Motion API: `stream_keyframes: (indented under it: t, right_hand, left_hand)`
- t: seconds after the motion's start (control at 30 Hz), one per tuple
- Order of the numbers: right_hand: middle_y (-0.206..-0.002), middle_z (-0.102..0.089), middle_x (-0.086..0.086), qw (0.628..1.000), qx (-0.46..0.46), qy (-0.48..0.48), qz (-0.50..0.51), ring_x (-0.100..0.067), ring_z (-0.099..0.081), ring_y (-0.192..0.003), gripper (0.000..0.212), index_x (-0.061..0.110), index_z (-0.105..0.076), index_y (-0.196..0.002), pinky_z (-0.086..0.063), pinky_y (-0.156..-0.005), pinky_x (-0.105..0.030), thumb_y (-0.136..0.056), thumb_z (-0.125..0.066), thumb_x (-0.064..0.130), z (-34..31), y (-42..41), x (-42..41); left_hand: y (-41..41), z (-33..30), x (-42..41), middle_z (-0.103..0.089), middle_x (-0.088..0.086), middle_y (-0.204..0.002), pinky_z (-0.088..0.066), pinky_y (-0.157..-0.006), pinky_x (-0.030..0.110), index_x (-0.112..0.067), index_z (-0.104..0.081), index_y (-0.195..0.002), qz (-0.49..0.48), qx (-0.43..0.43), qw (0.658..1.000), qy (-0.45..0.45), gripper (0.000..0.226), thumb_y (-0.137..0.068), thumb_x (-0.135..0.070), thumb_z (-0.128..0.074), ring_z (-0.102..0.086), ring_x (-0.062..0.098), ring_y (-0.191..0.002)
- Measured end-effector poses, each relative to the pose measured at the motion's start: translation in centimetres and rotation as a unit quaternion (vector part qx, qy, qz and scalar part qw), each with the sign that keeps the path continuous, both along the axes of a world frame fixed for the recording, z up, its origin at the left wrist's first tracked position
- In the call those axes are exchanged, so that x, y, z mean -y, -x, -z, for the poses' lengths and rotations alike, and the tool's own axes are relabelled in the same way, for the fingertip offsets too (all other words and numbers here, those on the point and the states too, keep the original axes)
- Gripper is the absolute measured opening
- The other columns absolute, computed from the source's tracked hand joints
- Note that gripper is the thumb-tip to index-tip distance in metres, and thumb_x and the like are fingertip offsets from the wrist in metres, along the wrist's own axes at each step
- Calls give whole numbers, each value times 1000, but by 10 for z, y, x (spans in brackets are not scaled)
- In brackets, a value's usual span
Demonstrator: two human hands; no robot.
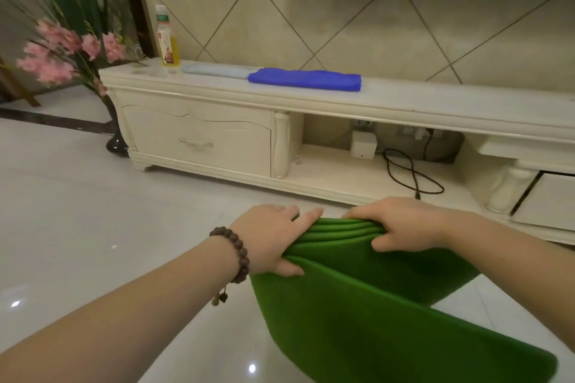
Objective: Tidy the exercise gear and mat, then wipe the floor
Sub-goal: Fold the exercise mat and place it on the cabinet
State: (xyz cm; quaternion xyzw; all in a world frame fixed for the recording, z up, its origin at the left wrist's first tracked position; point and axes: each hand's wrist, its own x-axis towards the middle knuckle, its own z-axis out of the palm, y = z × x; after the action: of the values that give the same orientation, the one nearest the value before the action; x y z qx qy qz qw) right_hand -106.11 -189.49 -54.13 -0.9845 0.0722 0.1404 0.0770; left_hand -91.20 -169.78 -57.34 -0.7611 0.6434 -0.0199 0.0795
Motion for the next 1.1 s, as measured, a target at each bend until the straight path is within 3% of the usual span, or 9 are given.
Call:
stream_keyframes:
  t: [0.17, 0.27, 0.37, 0.5, 0.6, 0.7, 0.77, 0.93, 1.1]
  right_hand:
    - [-131, -48, 12, 999, 32, -8, 10, -8, -48, -112, 69, 54, -14, -141, -42, -97, -34, -89, -56, 37, 57, 19, -3]
    - [-144, -30, 14, 996, 88, 2, -2, -7, -34, -128, 61, 59, -8, -139, -32, -109, -34, -89, -41, 64, 68, 39, -5]
    - [-155, -7, 15, 997, 72, 39, -9, -12, -15, -140, 74, 57, -12, -135, -21, -116, -38, -72, -40, 83, 70, 59, -12]
    - [-156, 12, 15, 992, 84, 90, -19, -11, -7, -141, 76, 53, -12, -134, -6, -115, -32, -72, -43, 83, 75, 79, -16]
    - [-157, 20, 5, 989, 81, 127, -6, -13, -4, -142, 86, 57, 5, -138, -3, -115, -34, -72, -44, 82, 77, 90, -12]
    - [-156, -15, -1, 980, 71, 179, 45, -16, -23, -137, 105, 48, 33, -137, -22, -111, -37, -75, -46, 78, 78, 97, -6]
    - [-136, -38, 3, 975, 83, 200, 44, -16, -38, -122, 98, 42, 30, -139, -30, -100, -33, -83, -45, 70, 80, 95, -5]
    - [-127, -45, 8, 970, 145, 187, 47, -15, -43, -115, 84, 47, 6, -147, -34, -94, -34, -83, -46, 67, 43, 92, 14]
    - [-132, -44, 4, 976, 98, 179, 74, -17, -42, -117, 88, 50, 21, -140, -31, -99, -35, -85, -47, 63, 79, 95, 15]
  left_hand:
    - [0, 43, -3, -41, 4, -132, -36, -102, 36, -25, 3, -152, 11, 17, 1000, 22, 82, -92, -58, -41, -42, 21, -116]
    - [-3, 49, 0, -41, 5, -132, -35, -101, 37, -23, 1, -152, 16, 37, 998, 38, 82, -90, -61, -37, -41, 22, -116]
    - [-3, 49, -2, -40, 2, -132, -35, -102, 34, -24, 2, -152, 14, 27, 999, 21, 93, -84, -74, -38, -41, 20, -116]
    - [2, 52, -6, -40, -1, -134, -34, -104, 34, -22, 7, -152, -9, 25, 1000, 9, 124, -63, -89, -48, -41, 18, -119]
    - [10, 54, -5, -41, -2, -133, -35, -104, 37, -19, -7, -150, -44, 24, 998, 28, 116, -65, -81, -56, -42, 18, -120]
    - [25, 56, -4, -46, -3, -120, -38, -97, 39, -25, -31, -131, -77, 16, 995, 64, 82, -67, -66, -61, -45, 19, -110]
    - [34, 59, -5, -47, -2, -116, -39, -95, 38, -25, -35, -122, -88, 21, 994, 68, 67, -71, -61, -61, -45, 20, -106]
    - [26, 24, 4, -50, -6, -110, -40, -90, 36, -28, -38, -116, -87, 4, 990, 114, 62, -71, -59, -64, -49, 18, -103]
    - [38, 53, 13, -52, -5, -120, -41, -96, 38, -28, -36, -126, -115, 3, 992, 56, 73, -71, -65, -65, -50, 19, -109]
